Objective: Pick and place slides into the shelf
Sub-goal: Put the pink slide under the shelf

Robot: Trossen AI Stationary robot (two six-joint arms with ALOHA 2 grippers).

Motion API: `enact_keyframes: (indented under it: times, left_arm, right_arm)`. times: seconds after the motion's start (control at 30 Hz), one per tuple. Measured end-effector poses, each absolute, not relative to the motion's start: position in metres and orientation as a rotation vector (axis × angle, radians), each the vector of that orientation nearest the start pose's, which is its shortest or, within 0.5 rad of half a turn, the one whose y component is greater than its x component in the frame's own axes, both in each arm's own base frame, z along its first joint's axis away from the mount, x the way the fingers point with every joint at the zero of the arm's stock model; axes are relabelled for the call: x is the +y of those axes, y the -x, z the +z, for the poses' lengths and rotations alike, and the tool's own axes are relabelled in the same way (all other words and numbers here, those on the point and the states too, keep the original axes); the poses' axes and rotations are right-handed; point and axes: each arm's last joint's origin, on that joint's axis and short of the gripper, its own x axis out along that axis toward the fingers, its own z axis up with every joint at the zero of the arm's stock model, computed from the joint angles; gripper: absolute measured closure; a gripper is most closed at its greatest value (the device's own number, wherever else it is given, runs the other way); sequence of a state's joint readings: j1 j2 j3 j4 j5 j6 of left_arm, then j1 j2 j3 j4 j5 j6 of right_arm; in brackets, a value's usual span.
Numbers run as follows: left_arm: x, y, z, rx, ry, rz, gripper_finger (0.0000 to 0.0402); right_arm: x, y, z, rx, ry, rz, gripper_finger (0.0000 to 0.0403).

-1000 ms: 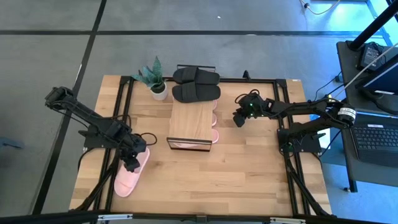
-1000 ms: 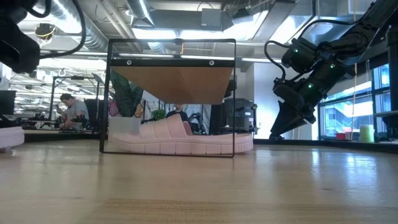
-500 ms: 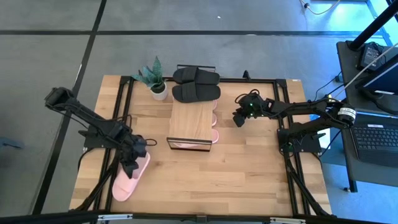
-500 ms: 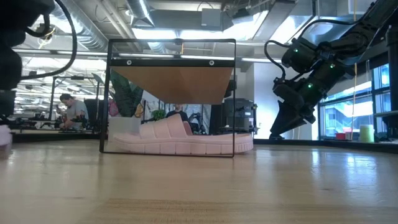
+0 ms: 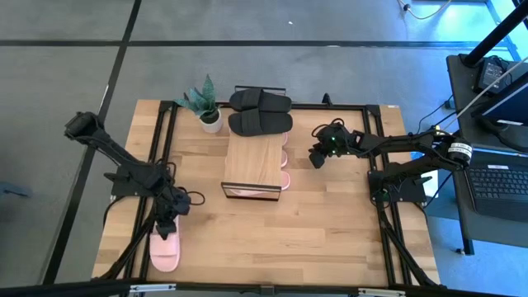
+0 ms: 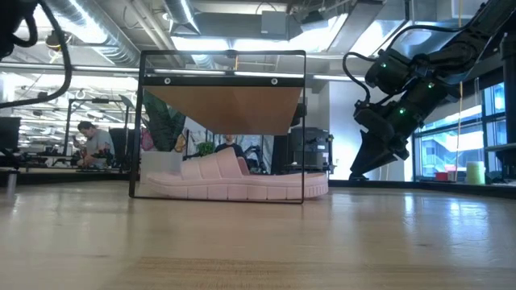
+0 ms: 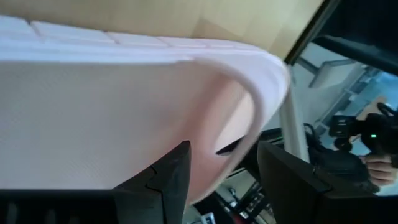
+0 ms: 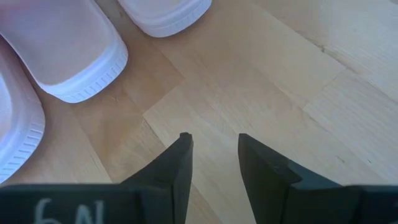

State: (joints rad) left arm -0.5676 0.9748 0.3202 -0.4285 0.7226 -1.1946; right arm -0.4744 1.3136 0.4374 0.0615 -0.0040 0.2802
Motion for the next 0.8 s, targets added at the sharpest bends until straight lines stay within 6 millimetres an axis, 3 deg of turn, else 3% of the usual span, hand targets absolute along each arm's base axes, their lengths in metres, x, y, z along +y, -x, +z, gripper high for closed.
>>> enact_keyframes:
  times: [0.23,0.8]
  left_arm:
    - [-0.1022,-0.1165,0.1333,1.715,0.968,-0.324,0.0225]
    - [-0.1018,-0.1182,0.132,1.676,0.95,-0.283,0.0225]
  right_arm:
    - [-0.1013,-0.1976,0.1386,0.734,-0.455,-0.555,0.0273]
    - [-0.1013,-0.1976,0.1386,0.734,-0.455,-0.555,0.0273]
